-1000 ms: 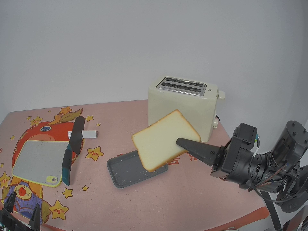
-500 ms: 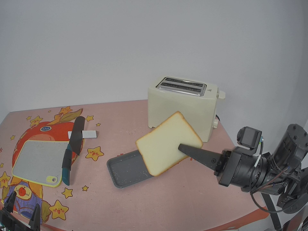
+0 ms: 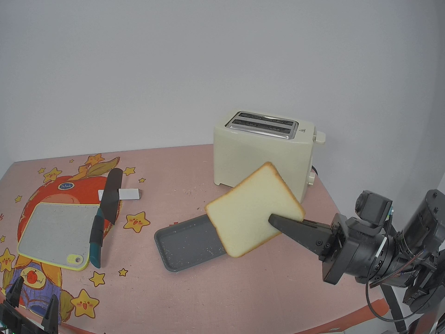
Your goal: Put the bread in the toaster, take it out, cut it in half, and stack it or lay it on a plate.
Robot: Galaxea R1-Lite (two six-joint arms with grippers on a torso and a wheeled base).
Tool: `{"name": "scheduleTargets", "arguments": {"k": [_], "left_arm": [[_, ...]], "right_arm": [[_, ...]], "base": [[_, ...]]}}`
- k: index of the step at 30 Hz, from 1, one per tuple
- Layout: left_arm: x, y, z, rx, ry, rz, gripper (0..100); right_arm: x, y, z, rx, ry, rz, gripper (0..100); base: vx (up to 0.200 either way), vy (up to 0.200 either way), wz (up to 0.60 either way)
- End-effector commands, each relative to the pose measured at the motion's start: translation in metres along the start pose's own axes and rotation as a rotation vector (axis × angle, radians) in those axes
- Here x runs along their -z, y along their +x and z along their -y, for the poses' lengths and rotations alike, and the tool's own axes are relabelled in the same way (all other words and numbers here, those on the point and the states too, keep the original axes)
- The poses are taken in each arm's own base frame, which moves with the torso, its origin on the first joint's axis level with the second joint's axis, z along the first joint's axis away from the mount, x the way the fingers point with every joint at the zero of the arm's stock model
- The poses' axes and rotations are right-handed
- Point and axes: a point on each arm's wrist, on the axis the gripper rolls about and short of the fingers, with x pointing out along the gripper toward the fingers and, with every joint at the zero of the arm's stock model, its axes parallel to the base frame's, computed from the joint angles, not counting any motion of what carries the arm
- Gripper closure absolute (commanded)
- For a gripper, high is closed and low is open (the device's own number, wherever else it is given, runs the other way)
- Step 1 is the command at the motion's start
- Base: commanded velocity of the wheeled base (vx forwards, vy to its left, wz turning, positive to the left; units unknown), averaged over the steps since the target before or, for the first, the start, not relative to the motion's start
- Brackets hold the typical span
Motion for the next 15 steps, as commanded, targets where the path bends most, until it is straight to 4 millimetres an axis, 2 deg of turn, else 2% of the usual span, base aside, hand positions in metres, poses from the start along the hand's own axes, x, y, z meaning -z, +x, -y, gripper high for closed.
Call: {"name": "scheduleTargets", "arguments": {"k": [1, 7, 15], "left_arm": [[0.004, 0.001, 0.0, 0.0, 0.0, -0.016, 0], [0.004, 0.001, 0.0, 0.0, 0.0, -0.017, 0], [0.004, 0.001, 0.0, 0.0, 0.0, -0.016, 0]], "right_arm": [[0.003, -0.002, 0.003, 0.014, -0.038, -0.013, 100], [0.003, -0.005, 0.007, 0.031, -0.076, -0.015, 100], [-0.009, -0.011, 0.024, 0.103, -0.157, 0.023, 100]], "base": [[0.0, 0.0, 0.0], [0.0, 0.0, 0.0], [0.0, 0.0, 0.0]]}}
